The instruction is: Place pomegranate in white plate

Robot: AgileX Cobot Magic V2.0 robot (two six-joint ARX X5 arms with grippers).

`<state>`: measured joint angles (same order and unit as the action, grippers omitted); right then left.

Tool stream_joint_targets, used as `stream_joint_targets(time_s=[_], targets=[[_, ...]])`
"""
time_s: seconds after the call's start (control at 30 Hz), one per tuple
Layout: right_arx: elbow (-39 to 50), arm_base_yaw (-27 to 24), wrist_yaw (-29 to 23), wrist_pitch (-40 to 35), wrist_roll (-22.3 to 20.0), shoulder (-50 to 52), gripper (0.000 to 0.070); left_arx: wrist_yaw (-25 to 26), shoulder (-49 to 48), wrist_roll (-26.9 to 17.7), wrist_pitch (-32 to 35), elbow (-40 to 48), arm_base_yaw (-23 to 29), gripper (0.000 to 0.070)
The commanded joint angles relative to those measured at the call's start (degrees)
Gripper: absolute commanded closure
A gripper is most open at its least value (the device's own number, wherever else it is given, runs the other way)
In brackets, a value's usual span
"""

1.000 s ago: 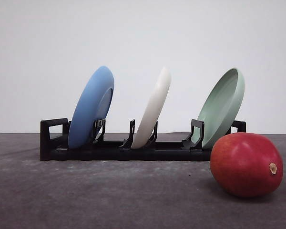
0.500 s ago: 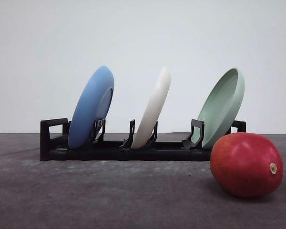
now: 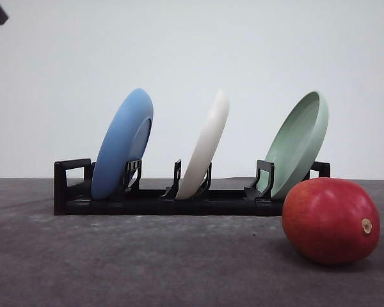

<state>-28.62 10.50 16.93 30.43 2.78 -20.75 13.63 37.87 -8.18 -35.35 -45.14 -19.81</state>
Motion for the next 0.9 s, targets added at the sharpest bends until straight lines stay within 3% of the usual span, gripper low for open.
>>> stream_joint_targets(time_s=[0.0,0.03,0.07,0.13,0.2,0.23,0.57,0.87], targets=[[-0.8,0.3,0.2,-0.9,-0.7,-0.1,0.0692,0.2,0.3,-1.7,1.3,-1.2,-0.6,0.0678],[-0.9,0.3,0.2,-0.9,-0.7,-0.1,0.0689,0.2,0.3,-1.7,1.7,-1.2,-0.9,0.0662],[-0.9,0.3,0.2,-0.9,-0.7,-0.1,0.0652,0.4,0.3,-1.6,2.1,-1.2,-1.2,0.0599],[-0.9,0.3,0.2,-0.9,-0.7,-0.1,0.0515,1.1,0.3,-1.6,2.9,-1.2,-1.7,0.0411],[-0.9,0.3,0.2,-0.9,-0.7,-0.1,0.0390,1.6,0.3,-1.6,3.8,-1.2,-2.3,0.0299],[-0.9,0.3,0.2,-0.9,-0.6,-0.1,0.0351,1.8,0.3,-1.6,4.2,-1.2,-2.7,0.0303],[-0.9,0.3,2.5,-1.7,-0.4,0.0,0.0350,1.6,4.7,-2.1,12.0,-1.2,-9.6,0.0310],[-0.9,0.3,2.6,-1.9,-0.4,0.0,0.0350,-4.9,17.8,-1.7,26.4,-1.2,-17.8,0.0311]])
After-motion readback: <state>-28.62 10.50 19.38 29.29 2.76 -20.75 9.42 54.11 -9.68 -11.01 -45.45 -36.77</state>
